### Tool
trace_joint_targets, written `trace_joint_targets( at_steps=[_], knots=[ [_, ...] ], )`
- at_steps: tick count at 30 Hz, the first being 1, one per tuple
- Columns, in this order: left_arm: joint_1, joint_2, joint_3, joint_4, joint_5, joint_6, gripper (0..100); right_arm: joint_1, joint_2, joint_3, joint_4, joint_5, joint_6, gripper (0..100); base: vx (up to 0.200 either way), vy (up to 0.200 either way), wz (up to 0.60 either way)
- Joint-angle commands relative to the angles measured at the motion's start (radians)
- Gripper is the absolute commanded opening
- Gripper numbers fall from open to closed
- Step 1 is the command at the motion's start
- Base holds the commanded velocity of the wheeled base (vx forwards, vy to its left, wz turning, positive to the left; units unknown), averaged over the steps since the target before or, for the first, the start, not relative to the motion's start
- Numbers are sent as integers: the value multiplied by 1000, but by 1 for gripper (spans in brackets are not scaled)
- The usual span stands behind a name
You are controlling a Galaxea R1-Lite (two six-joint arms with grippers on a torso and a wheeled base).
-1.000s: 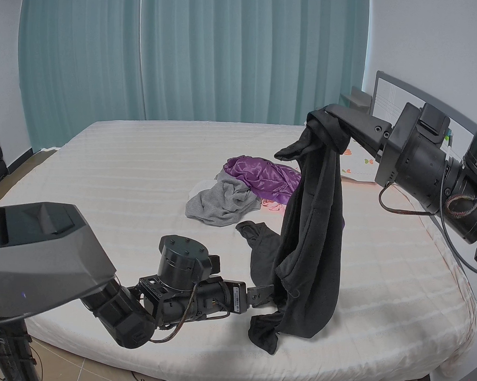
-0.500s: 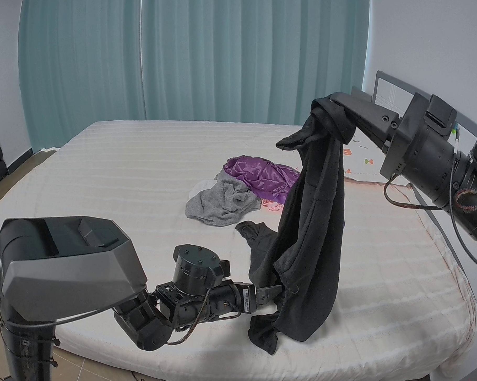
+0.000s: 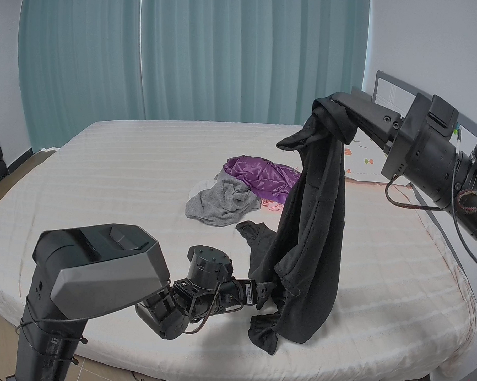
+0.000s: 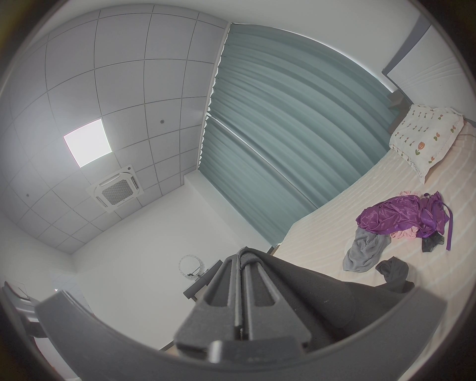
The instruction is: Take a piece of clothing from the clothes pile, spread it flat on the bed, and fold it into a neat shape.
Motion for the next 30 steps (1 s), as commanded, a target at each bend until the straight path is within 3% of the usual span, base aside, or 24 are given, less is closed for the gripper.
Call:
trace_joint_targets(
  at_steps=[1,4,5,8,14,25,28,30],
  knots=[
    [6,80,-100,49,79,3,100,-20,9,-5,-2,1,1,0,0,0,0],
    [8,100,-151,95,129,3,100,-40,17,-2,-7,2,2,0,0,0,0],
    [11,100,-158,105,131,3,0,-49,18,1,-10,2,2,0,0,0,0],
    [12,100,-166,112,132,3,0,-59,21,4,-10,2,2,0,0,0,0],
    [74,82,-165,115,183,-3,0,-152,46,20,-11,11,10,0,0,0,0],
    [195,-231,27,123,217,-14,0,-315,234,29,-39,10,1,0,0,0,0],
    [216,-352,75,128,226,-43,0,-342,336,-14,-108,-21,1,0,0,0,0],
    [233,-440,90,149,238,-46,0,-355,373,-63,-143,-84,-9,0,0,0,0]
  ],
)
